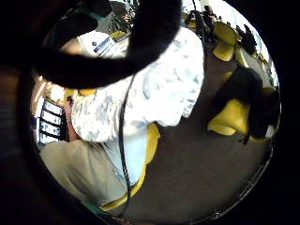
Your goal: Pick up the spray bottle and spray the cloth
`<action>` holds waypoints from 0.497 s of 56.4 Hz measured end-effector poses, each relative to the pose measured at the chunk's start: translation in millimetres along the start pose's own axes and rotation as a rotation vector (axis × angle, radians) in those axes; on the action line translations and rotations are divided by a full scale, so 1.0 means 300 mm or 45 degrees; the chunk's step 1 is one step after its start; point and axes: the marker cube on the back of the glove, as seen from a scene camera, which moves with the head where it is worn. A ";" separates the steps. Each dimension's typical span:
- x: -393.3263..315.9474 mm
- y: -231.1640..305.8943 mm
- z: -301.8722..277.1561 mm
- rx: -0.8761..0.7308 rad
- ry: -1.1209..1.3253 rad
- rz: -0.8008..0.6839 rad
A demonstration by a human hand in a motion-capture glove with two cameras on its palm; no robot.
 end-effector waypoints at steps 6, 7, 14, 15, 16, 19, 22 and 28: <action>-0.015 -0.131 0.073 -0.071 -0.110 0.017; -0.017 -0.155 0.086 -0.078 -0.131 0.019; -0.038 -0.321 0.191 -0.040 -0.266 0.087; -0.040 -0.343 0.206 -0.023 -0.269 0.098; -0.042 -0.363 0.221 -0.005 -0.269 0.107; -0.046 -0.412 0.256 0.046 -0.273 0.121; -0.047 -0.454 0.284 0.107 -0.289 0.112; -0.048 -0.527 0.320 0.201 -0.366 0.123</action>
